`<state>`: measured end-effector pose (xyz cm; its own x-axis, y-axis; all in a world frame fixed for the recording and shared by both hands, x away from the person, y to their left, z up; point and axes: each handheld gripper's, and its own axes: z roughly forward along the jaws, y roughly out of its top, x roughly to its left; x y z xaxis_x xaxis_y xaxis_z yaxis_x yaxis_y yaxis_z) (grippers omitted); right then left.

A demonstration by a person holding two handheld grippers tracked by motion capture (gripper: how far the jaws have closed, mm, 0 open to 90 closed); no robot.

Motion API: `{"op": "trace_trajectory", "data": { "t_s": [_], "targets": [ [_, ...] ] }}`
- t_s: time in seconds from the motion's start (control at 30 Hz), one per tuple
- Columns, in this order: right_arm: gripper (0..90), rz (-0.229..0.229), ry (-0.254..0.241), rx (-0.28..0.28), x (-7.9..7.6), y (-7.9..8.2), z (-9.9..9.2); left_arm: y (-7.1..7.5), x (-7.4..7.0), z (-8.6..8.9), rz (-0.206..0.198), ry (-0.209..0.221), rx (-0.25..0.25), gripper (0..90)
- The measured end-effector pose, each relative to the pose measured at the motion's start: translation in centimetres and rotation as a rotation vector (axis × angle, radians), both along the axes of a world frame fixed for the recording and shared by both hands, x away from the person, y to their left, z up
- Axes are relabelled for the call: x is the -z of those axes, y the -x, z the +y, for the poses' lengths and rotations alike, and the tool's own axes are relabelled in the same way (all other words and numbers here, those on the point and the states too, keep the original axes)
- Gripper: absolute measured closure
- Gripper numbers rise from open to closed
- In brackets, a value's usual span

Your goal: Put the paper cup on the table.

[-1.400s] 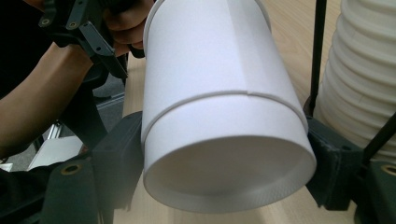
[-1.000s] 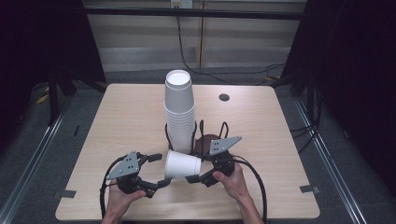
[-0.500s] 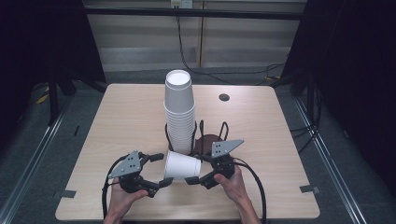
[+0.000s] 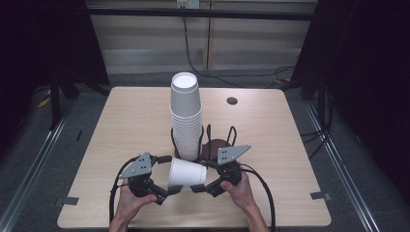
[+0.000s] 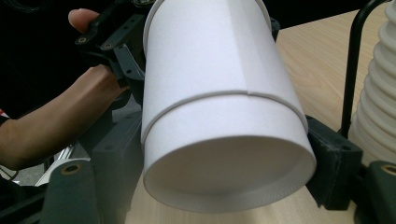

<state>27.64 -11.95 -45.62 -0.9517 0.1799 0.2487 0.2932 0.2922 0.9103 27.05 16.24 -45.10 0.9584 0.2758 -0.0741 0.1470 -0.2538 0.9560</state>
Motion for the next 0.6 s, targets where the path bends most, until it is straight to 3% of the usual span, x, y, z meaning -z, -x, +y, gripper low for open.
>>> {"op": "trace_trajectory", "data": {
  "t_s": [0.3,0.6],
  "targets": [
    [23.7,0.001,0.002,-0.002,0.06,0.05,0.04,-0.42,0.48,-0.68,0.040,-0.002,0.051,3.0],
    [23.5,-0.002,0.003,-0.013,0.14,0.04,0.20,-0.53,0.50,-0.74,0.056,0.001,0.063,3.4]
  ]
}}
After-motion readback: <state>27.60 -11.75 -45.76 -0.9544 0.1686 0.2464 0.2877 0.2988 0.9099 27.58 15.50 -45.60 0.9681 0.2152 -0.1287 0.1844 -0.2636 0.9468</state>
